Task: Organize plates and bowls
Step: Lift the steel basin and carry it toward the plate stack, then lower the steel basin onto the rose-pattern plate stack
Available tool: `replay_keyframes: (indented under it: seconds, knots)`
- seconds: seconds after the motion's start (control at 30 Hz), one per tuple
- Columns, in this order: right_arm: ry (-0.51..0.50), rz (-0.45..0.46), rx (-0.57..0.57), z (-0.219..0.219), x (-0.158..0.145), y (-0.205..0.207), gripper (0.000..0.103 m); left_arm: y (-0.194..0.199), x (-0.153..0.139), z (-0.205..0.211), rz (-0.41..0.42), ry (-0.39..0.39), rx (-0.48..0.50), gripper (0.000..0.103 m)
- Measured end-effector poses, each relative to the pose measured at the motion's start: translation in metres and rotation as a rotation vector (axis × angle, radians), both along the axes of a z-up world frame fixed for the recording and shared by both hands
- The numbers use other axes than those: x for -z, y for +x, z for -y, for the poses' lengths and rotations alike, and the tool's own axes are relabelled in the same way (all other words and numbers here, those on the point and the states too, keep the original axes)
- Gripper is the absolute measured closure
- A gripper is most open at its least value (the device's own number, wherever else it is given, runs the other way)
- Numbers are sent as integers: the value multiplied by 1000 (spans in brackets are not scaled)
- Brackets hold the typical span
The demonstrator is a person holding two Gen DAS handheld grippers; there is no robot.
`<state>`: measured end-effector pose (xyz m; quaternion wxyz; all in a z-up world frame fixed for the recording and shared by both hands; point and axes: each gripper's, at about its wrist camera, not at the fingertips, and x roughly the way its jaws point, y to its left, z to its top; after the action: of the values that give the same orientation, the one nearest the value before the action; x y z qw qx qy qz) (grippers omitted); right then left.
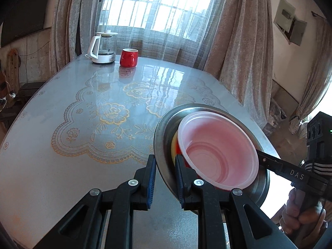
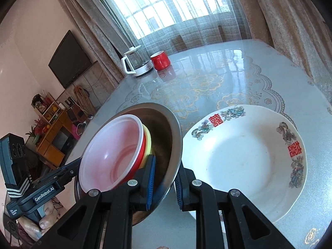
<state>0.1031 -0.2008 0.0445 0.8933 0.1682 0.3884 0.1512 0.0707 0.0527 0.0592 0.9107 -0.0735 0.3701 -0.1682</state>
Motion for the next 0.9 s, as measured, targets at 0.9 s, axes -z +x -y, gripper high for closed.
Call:
replay_keyframes:
  seconds: [0.9]
  knots:
    - [5,-74,268,112,34,8,84,57,31,124,-108,39,163,84]
